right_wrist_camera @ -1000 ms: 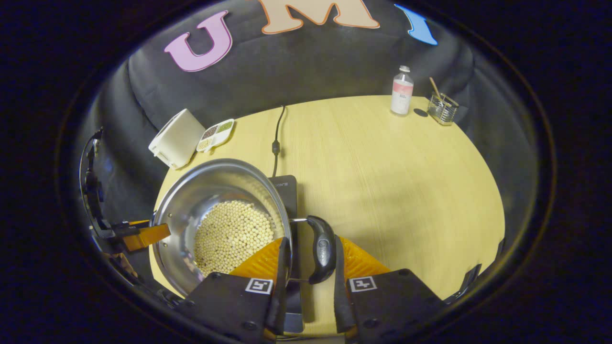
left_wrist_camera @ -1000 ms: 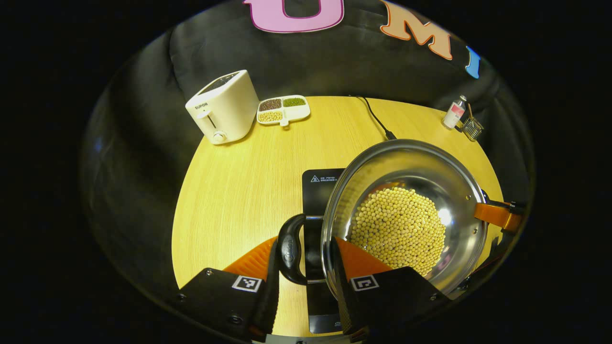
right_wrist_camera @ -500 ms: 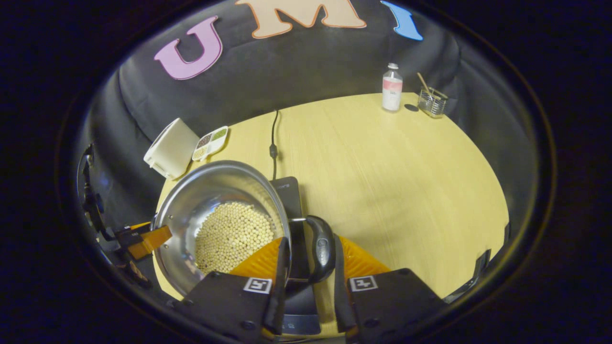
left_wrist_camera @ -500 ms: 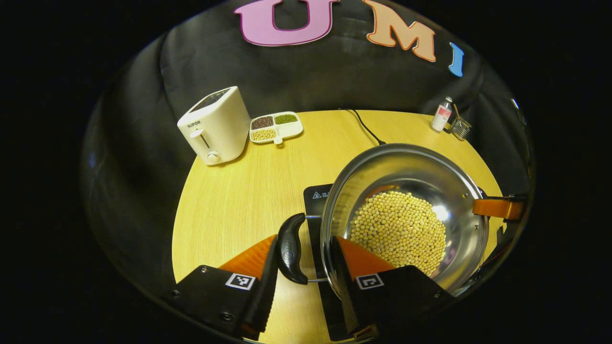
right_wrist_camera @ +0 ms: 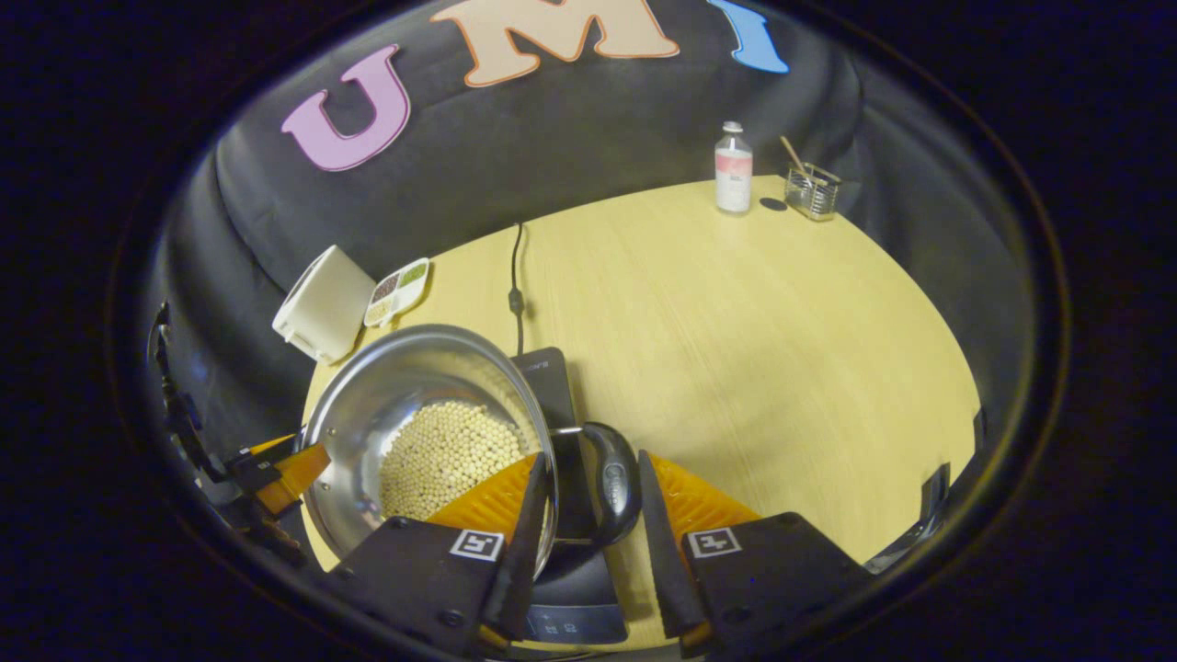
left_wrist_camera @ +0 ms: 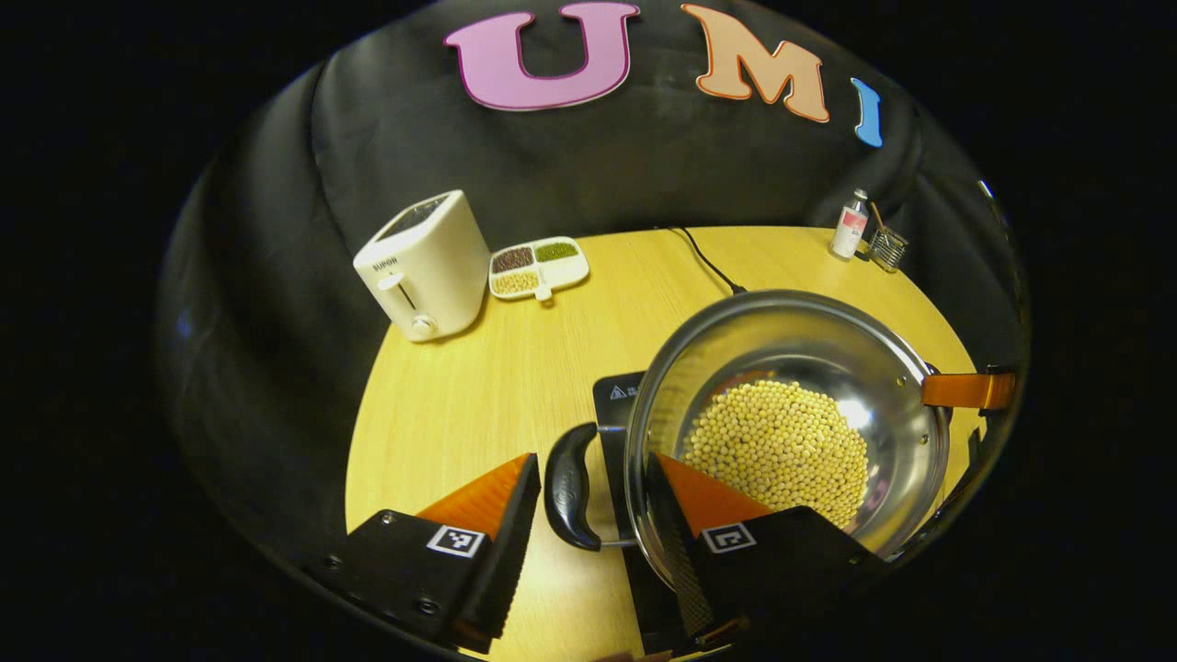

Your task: First push the handle of the pot to place it horizontally, then grasp the pot with both hands and set it on the induction cooktop.

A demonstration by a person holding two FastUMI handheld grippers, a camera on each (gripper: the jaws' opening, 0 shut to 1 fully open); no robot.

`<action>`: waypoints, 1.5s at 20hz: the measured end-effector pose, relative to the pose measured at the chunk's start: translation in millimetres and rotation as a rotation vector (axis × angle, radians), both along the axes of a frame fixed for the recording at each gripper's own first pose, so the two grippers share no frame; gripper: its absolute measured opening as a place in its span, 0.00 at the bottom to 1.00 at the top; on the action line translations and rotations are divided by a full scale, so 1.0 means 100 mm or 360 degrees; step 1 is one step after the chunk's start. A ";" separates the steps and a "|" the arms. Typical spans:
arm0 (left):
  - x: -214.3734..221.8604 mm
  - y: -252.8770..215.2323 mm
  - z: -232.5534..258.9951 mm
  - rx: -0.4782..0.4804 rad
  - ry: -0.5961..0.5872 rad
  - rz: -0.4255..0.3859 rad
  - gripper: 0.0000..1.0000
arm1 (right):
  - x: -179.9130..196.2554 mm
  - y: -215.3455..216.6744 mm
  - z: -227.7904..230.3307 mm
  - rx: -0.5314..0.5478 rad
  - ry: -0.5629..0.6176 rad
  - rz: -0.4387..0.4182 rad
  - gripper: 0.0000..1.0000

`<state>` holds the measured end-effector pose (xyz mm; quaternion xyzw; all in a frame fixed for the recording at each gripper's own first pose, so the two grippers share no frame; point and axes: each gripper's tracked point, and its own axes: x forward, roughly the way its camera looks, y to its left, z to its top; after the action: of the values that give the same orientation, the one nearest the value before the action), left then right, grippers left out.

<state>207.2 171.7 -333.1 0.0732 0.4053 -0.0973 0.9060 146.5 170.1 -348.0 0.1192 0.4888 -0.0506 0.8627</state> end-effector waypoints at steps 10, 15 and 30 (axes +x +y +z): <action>-0.16 -0.29 0.45 -0.0126 -0.0215 -0.0037 0.77 | -0.15 -0.38 0.26 -0.0097 -0.0094 -0.0024 0.98; -0.37 -0.59 0.83 -0.0321 -0.0328 0.0018 0.77 | -0.27 -0.58 0.64 -0.0205 -0.0252 0.0059 0.94; -1.34 -1.49 2.37 -0.0282 -0.0902 0.0332 0.91 | -0.56 -1.78 1.79 -0.0136 -0.0803 0.0238 0.93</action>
<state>73.0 23.0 -96.4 -0.0237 0.1319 -0.0145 0.9909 90.9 -7.7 -168.9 0.0551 0.2633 0.0241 0.9628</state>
